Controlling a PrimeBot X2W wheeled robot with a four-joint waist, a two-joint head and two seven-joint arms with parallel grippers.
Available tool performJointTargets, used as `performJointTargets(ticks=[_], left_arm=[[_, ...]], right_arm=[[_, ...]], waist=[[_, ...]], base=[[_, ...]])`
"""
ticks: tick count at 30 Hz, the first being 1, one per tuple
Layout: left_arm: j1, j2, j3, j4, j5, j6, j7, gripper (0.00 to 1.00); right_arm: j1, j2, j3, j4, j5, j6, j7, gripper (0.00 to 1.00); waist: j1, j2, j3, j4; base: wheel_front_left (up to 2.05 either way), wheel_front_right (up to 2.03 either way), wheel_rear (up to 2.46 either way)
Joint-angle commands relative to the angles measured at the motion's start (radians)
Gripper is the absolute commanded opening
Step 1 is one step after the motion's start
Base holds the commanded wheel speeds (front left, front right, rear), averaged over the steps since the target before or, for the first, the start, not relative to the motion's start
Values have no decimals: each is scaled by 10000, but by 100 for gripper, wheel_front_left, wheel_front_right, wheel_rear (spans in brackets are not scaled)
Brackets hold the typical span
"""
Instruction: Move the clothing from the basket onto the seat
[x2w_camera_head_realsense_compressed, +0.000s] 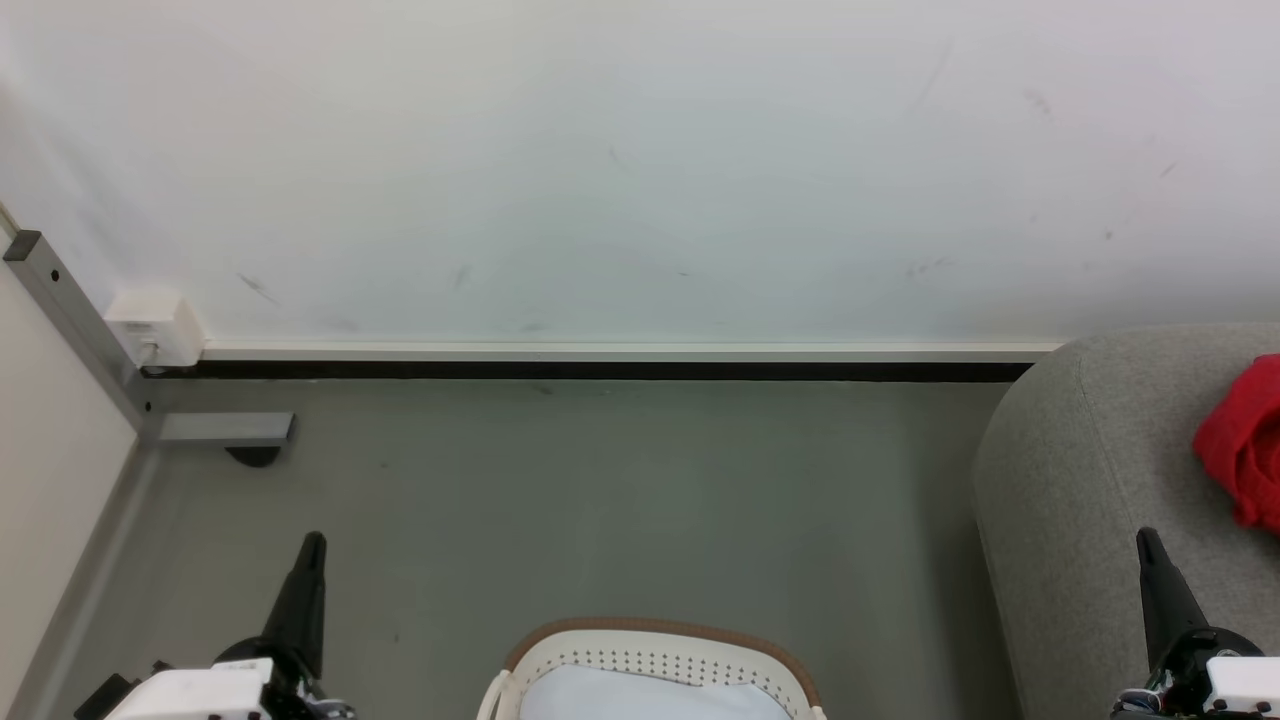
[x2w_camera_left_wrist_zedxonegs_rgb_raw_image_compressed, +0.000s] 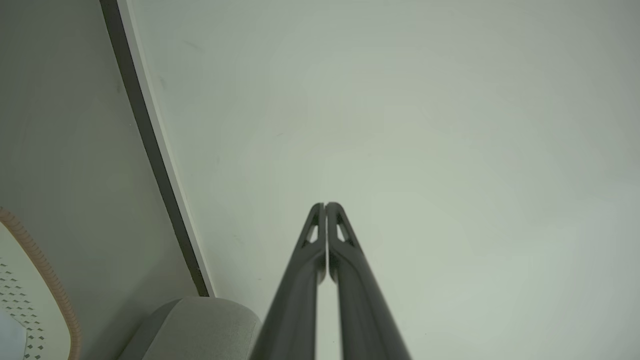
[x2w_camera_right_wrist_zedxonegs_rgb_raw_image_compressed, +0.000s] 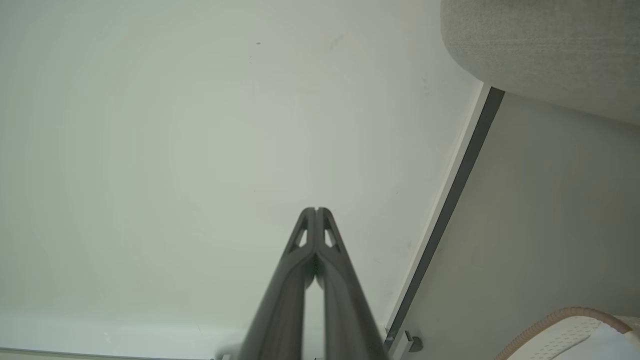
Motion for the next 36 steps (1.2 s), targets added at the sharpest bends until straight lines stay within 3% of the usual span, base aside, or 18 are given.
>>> performJointTargets(ticks=[1,36], left_arm=[[-60,62,14,-22,-126,-44,45,0],[-59,62,12,-23,-128,-44,44,0]], right_arm=[[-60,3,-42,-49,-8,-21,45,0],[-60,3,-42,-50,-8,-21,45,0]], waist=[[0,-1,0,0],[0,-1,0,0]], base=[[0,0,0],[0,0,0]])
